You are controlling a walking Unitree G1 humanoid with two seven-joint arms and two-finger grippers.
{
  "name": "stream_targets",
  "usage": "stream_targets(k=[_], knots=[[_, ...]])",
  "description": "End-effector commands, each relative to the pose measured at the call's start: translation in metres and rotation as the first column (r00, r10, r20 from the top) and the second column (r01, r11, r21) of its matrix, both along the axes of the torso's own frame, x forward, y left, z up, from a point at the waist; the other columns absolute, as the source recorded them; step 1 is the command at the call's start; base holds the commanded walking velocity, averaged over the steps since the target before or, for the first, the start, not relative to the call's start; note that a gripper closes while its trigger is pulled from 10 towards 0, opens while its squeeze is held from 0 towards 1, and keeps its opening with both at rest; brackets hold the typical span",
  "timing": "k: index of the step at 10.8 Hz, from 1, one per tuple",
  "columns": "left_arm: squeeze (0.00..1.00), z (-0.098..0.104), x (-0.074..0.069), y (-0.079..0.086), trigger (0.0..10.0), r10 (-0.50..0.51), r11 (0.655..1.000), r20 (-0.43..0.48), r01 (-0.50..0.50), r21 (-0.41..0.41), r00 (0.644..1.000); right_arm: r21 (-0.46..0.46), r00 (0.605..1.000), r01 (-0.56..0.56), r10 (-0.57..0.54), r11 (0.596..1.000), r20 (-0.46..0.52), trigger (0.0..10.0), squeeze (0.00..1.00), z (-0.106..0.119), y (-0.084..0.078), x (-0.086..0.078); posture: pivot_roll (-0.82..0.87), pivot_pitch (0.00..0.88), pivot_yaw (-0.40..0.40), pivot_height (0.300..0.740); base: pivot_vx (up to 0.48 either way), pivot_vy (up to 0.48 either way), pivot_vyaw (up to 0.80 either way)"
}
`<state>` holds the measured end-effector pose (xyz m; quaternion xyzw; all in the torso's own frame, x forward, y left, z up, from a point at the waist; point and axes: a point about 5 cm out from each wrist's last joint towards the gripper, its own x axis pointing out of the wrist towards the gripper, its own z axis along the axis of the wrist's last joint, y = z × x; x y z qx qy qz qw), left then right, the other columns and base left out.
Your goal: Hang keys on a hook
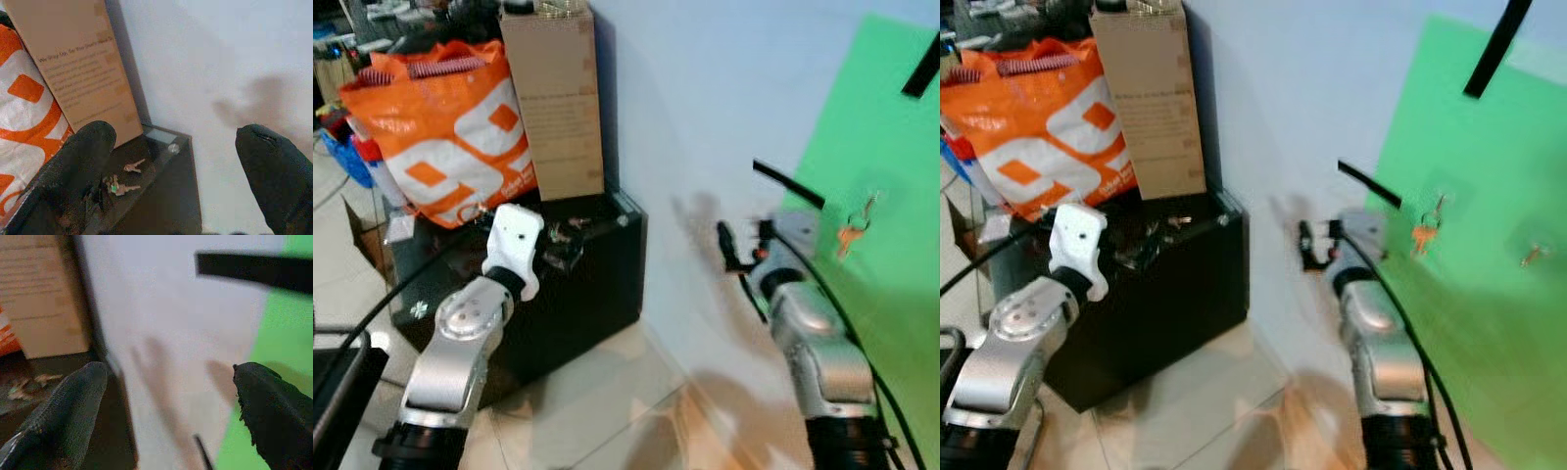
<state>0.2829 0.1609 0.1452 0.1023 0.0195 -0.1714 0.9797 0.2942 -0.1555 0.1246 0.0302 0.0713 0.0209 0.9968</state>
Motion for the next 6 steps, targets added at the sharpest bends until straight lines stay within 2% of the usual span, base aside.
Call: stream_targets(k=[1, 6], knots=[[0.20, 0.0004, 0.0028, 0.0085, 10.0, 0.026, 0.999, -0.003, -0.025, 0.019, 1.000, 0.008, 1.000, -0.023, 0.023, 1.000, 0.017, 10.0, 1.00, 0.0044, 0.0088, 0.0016, -0.03, 0.000, 0.023, 0.740, 0.300, 0.000, 0.00], [0.20, -0.0002, 0.0033, 0.0094, 10.0, 0.023, 1.000, -0.001, -0.023, 0.020, 1.000, -0.006, 0.999, -0.052, 0.052, 0.999, 0.016, 10.0, 1.00, 0.0043, 0.0121, 0.0026, -0.02, 0.000, 0.015, 0.740, 0.304, 0.000, 0.00]])
